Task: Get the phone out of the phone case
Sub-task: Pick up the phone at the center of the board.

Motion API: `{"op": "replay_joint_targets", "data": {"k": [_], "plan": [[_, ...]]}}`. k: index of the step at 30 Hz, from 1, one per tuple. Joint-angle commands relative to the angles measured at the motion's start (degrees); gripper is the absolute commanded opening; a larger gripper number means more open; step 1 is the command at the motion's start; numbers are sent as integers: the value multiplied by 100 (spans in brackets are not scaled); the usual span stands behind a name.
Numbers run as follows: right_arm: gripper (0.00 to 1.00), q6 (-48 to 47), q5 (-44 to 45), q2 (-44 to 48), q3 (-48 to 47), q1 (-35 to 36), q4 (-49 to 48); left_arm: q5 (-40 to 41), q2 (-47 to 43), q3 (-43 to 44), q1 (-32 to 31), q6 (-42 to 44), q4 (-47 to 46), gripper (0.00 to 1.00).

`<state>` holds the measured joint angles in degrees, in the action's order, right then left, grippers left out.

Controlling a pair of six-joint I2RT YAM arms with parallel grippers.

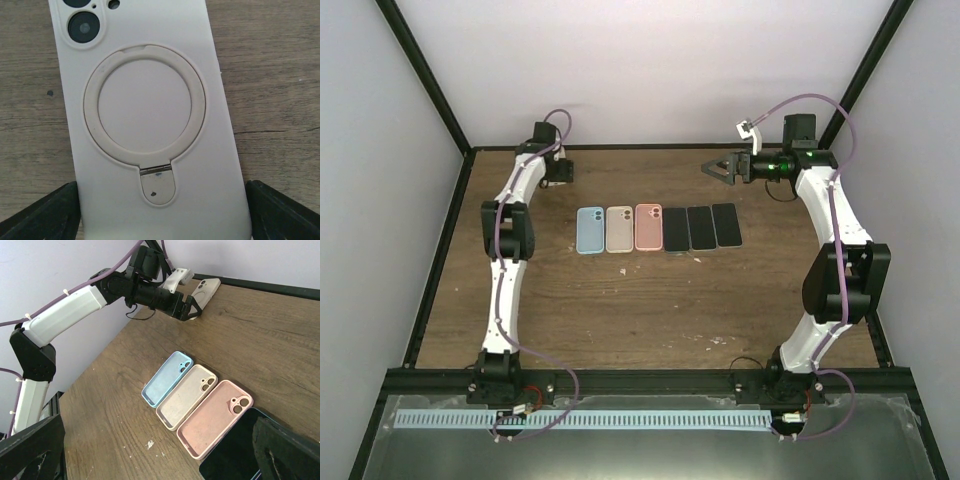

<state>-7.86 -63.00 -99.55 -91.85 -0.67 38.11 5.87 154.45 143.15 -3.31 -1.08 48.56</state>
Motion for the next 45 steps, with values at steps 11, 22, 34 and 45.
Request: {"op": "replay_joint_targets", "data": {"k": [11,22,34,45], "plan": [[100,21,-10,121,-102,11,5,-592,-27,-657,359,-241,361,66],[100,-11,-7,320,0,7,21,-410,-1844,-3242,371,286,45,53],[100,13,-108,423,156,14,-71,-590,-4145,-6861,846,1335,-772,72],[100,122,-99,665,508,11,-284,-710,-3397,-5888,846,582,-695,100]]}}
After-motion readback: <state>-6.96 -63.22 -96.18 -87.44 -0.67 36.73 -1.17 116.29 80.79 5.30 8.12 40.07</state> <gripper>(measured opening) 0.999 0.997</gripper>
